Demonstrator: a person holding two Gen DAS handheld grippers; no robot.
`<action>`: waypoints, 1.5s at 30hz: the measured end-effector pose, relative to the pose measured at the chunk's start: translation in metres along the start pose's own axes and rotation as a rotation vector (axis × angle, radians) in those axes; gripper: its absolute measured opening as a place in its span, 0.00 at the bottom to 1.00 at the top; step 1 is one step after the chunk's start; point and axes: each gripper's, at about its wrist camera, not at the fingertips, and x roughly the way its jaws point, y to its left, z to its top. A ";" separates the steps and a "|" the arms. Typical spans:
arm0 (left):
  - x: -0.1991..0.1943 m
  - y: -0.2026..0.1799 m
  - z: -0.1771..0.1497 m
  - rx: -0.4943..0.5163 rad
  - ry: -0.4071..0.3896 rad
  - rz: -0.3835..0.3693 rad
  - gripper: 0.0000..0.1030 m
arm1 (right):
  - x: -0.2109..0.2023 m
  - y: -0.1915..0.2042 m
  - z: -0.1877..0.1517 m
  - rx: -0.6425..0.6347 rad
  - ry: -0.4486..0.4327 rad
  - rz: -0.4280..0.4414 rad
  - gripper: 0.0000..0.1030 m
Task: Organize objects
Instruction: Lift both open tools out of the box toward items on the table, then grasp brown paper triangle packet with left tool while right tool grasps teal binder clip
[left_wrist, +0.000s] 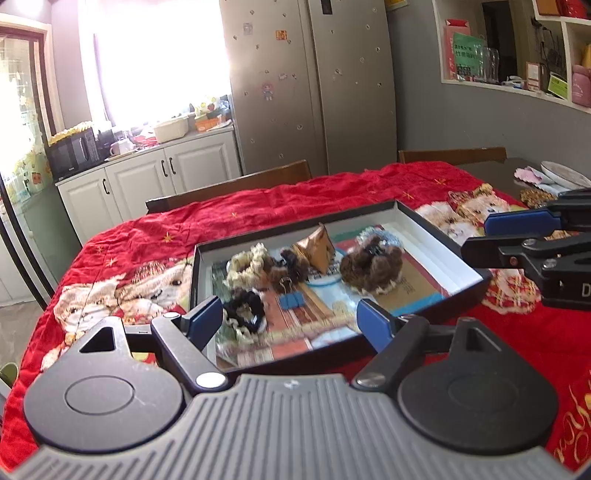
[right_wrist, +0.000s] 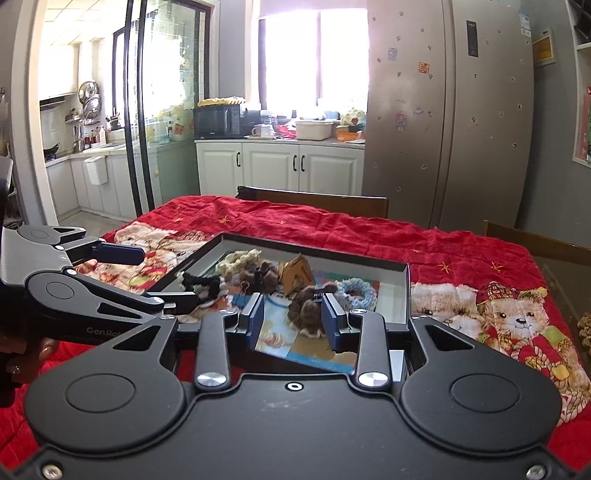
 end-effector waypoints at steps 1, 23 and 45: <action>-0.002 -0.001 -0.004 0.000 0.004 0.000 0.85 | 0.000 0.001 -0.003 -0.001 0.005 0.002 0.33; -0.017 -0.027 -0.069 -0.017 0.088 -0.071 0.85 | 0.029 -0.007 -0.061 0.035 0.081 0.049 0.33; -0.003 -0.024 -0.087 -0.054 0.122 -0.111 0.75 | 0.069 -0.022 -0.080 0.076 0.142 0.032 0.40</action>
